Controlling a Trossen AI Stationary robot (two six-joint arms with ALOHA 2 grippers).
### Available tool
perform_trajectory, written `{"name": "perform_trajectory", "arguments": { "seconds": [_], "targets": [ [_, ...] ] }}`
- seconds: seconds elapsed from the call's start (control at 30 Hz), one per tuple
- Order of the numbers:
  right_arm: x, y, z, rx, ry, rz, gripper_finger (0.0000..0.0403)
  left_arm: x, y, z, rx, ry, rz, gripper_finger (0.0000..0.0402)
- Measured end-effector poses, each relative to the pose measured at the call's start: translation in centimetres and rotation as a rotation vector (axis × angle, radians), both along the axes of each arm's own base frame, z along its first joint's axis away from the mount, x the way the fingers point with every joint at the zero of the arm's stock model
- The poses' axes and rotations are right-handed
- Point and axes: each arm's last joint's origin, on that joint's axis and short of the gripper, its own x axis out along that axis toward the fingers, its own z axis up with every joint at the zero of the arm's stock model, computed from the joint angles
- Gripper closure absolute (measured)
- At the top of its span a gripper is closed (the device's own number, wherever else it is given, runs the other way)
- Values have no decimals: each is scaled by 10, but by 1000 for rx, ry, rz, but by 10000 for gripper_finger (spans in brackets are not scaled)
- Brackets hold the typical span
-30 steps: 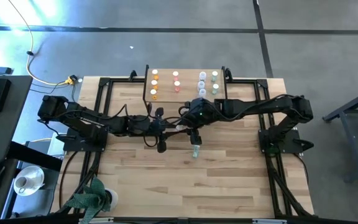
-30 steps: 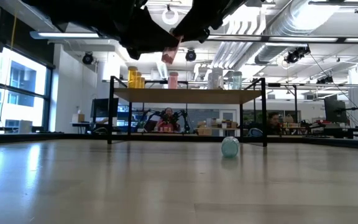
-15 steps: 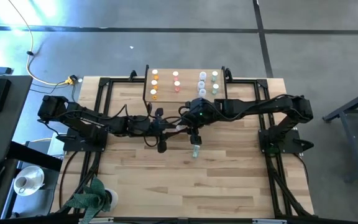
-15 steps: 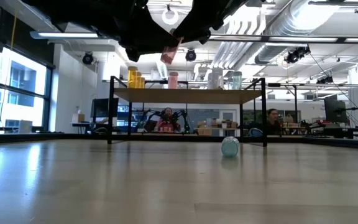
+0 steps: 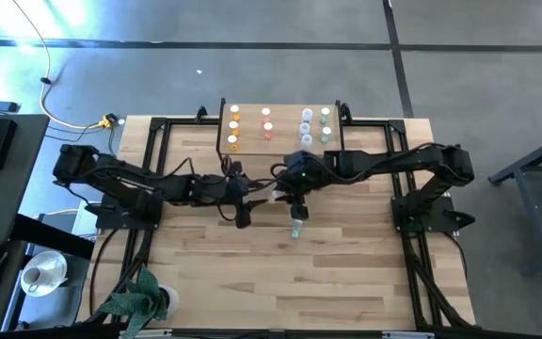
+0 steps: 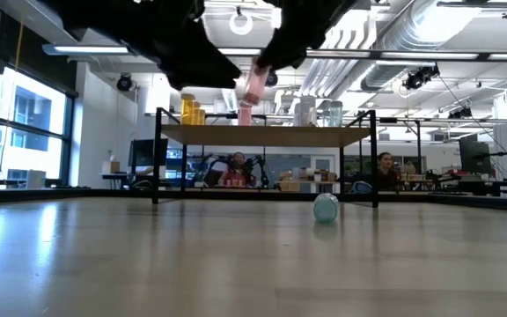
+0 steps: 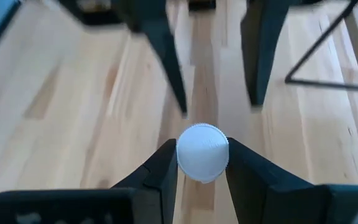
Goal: Pick and place medicine bottles onto shelf by color
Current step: Align the pink pill bottle with the other pink pill bottles on the shelf
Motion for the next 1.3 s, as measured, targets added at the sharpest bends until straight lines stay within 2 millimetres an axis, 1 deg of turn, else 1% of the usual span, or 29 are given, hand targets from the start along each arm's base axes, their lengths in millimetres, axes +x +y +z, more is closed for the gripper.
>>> {"name": "perform_trajectory", "arguments": {
  "seconds": [0.17,0.3,0.37,0.43,0.5,0.63,0.77,0.83,0.9,0.97,1.03,1.13,1.23,1.3],
  "targets": [
    [-5,-10,-5,-41,73,-65,302,-19,-1,12,-29,47,19,193],
    [-6,-26,-4,-59,78,-127,302,-34,-4,22,-67,59,23,194],
    [-7,-35,1,-63,75,-160,302,-39,-8,24,-66,77,10,194],
    [-5,-46,13,-70,37,-197,302,-41,-12,26,-65,77,-5,194],
    [-5,-55,30,-76,-2,-228,302,-42,-15,25,-58,85,-12,195],
    [-5,-71,73,-57,-125,-302,300,-41,-18,25,-17,96,-12,195],
    [-11,-86,111,-15,-244,-404,300,-41,-18,25,-16,96,-4,195],
    [-14,-92,124,-4,-289,-474,300,-41,-18,24,-17,96,-3,195],
    [-17,-98,130,15,-311,-526,300,-41,-18,25,-18,96,-3,195],
    [-18,-101,131,46,-319,-562,300,-41,-18,25,-18,96,-3,195],
    [-14,-103,125,65,-294,-576,300,-41,-18,25,-19,95,-2,195],
    [-2,-107,103,61,-188,-562,300,-41,-18,25,-21,88,-2,195],
    [11,-110,79,37,-79,-491,300,-41,-18,25,-22,89,-2,195],
    [17,-112,68,5,-34,-451,300,-41,-18,25,-20,91,-2,195]
  ]
}}
